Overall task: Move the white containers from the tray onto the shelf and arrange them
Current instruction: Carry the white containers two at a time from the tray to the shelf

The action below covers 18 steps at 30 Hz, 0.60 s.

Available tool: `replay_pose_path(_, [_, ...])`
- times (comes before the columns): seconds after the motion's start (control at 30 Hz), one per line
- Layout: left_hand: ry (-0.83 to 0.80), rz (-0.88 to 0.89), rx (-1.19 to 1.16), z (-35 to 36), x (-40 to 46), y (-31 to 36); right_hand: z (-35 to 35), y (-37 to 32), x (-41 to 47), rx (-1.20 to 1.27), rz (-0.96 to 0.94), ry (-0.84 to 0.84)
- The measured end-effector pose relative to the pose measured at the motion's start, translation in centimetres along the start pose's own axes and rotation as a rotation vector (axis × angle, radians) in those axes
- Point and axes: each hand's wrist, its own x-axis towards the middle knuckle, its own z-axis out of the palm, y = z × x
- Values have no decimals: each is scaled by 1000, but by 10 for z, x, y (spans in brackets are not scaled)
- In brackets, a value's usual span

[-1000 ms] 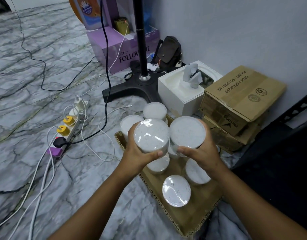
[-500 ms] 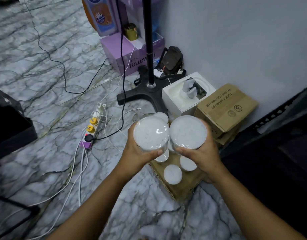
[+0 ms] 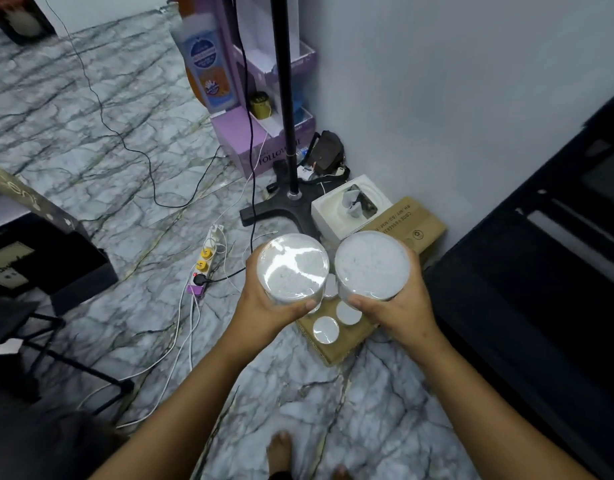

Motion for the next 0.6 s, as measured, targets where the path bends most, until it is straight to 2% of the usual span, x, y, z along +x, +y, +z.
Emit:
replay_pose_path(0.23, [-37, 29, 38, -5, -38, 78, -11, -79, -46, -18, -7, 109])
replay_pose_path(0.6, [-204, 45, 57, -14, -86, 161, -15, -175, -124, 7, -12, 324])
